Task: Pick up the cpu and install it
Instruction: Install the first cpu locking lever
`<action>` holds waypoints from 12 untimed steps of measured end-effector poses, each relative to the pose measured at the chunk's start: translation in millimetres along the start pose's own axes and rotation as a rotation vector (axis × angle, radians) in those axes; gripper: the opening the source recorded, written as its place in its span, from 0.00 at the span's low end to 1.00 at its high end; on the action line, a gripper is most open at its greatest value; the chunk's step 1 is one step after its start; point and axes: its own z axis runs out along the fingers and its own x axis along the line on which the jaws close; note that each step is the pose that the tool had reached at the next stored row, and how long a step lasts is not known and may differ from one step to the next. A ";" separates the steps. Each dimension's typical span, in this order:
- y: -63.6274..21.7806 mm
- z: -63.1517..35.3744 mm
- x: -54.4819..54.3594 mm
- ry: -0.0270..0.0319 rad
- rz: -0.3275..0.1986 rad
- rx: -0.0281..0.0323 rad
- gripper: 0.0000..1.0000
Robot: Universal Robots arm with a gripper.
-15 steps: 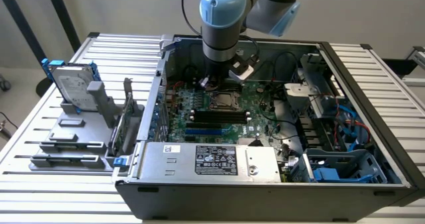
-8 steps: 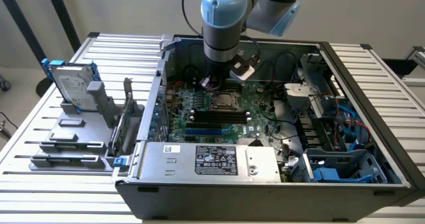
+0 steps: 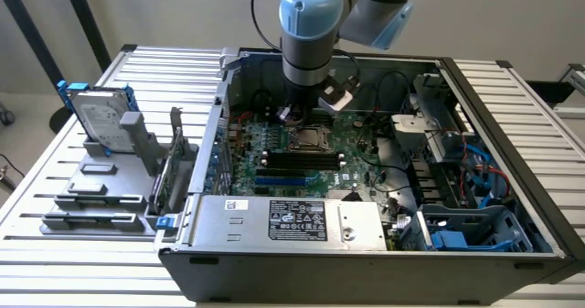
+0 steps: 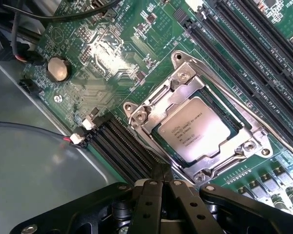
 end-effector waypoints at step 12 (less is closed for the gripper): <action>4.2 1.3 3.7 0.0003 0.001 -0.0003 0.11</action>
